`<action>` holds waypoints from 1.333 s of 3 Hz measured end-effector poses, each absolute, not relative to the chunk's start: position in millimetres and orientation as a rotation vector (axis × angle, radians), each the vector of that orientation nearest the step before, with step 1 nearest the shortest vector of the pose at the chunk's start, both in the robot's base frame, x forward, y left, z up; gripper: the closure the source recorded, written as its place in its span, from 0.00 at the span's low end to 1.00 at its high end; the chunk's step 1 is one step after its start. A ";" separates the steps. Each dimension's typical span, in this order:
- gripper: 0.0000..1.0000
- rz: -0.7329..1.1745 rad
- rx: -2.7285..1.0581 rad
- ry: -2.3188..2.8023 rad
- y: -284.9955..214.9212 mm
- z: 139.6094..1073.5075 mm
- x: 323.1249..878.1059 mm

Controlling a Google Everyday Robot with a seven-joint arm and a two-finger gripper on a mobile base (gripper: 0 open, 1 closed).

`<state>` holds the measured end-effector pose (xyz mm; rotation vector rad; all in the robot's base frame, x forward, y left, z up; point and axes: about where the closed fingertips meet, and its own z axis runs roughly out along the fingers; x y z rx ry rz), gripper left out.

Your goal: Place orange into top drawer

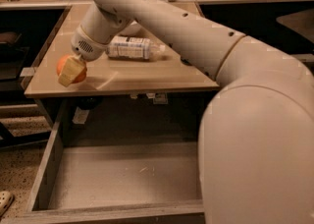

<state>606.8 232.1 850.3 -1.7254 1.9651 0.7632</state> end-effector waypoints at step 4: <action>1.00 0.863 -1.559 2.112 211.9 806.1 515.7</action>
Offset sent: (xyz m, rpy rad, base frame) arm -0.1123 -0.0396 -0.0452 0.0461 0.1240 -0.1899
